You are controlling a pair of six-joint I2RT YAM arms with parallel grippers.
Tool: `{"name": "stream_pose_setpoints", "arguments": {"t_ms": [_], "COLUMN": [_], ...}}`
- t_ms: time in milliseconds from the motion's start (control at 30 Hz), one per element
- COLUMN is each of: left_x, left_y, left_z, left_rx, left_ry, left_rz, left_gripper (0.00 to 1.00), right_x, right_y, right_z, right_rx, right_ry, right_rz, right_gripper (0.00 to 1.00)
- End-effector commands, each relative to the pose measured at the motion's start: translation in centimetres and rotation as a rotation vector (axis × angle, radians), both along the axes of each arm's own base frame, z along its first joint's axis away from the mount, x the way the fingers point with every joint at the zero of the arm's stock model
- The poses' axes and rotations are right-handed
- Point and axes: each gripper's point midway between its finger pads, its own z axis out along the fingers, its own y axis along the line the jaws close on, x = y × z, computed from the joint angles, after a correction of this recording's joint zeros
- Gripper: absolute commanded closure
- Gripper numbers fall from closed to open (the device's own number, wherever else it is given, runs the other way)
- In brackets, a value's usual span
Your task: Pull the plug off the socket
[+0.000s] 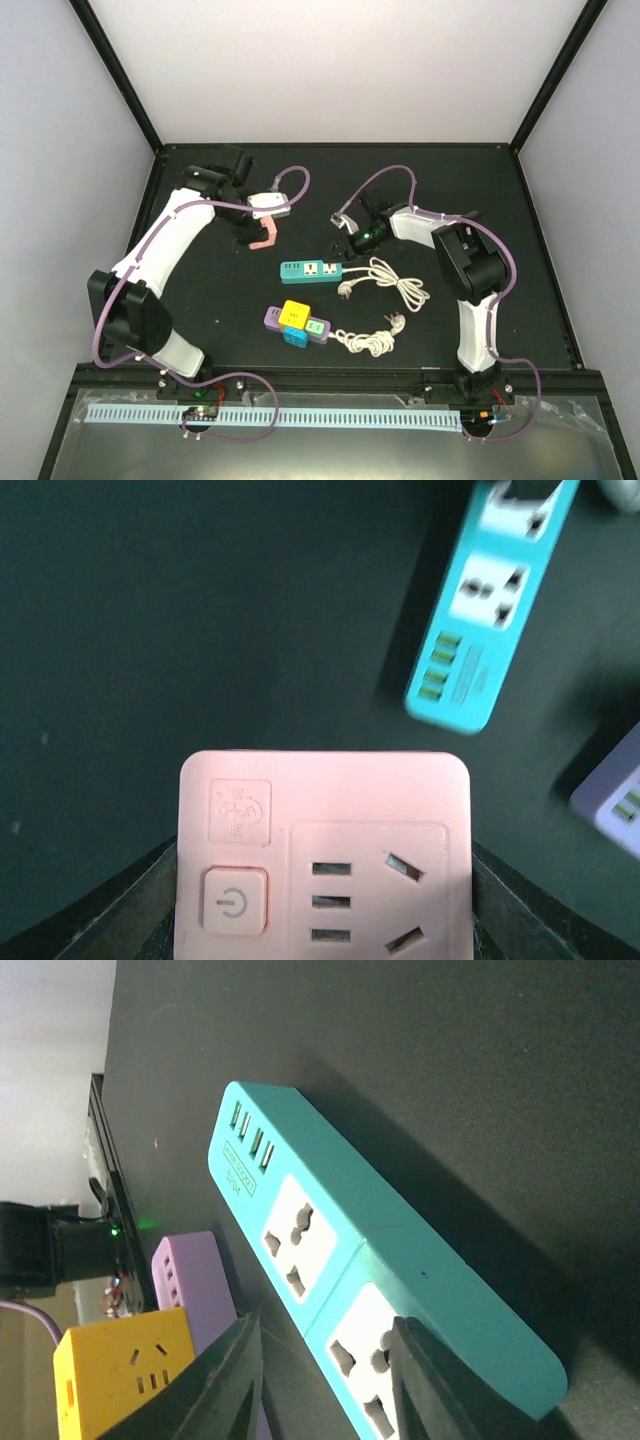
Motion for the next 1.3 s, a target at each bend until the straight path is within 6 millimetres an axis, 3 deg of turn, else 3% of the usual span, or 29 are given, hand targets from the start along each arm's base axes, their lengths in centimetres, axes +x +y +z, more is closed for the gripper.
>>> {"name": "stream_pose_setpoints", "arguments": {"t_ms": [0, 233, 667, 900, 1267], "left_x": [0.1, 0.6, 2.5, 2.9, 3.9], "left_y": [5.5, 12.4, 18.8, 19.7, 20.2], "left_z": [1.3, 0.3, -3.9, -6.9, -10.3], "left_rx": [0.191, 0.404, 0.612, 0.655, 0.703], "left_ry": [-0.032, 0.051, 0.221, 0.355, 0.461], "left_rz": [0.081, 0.198, 0.326, 0.331, 0.332], "left_gripper": [0.65, 0.65, 0.64, 0.62, 0.60], "right_x": [0.2, 0.0, -1.6, -2.1, -1.9], "right_y": [-0.6, -0.6, -1.4, -2.0, -2.4], "right_z": [1.3, 3.6, 6.6, 7.6, 7.3], "right_rx": [-0.020, 0.013, 0.075, 0.097, 0.104], "right_ry": [-0.056, -0.117, -0.237, -0.296, -0.311], "right_rz": [-0.007, 0.013, 0.050, 0.055, 0.045], "right_gripper": [0.58, 0.52, 0.35, 0.30, 0.29]}}
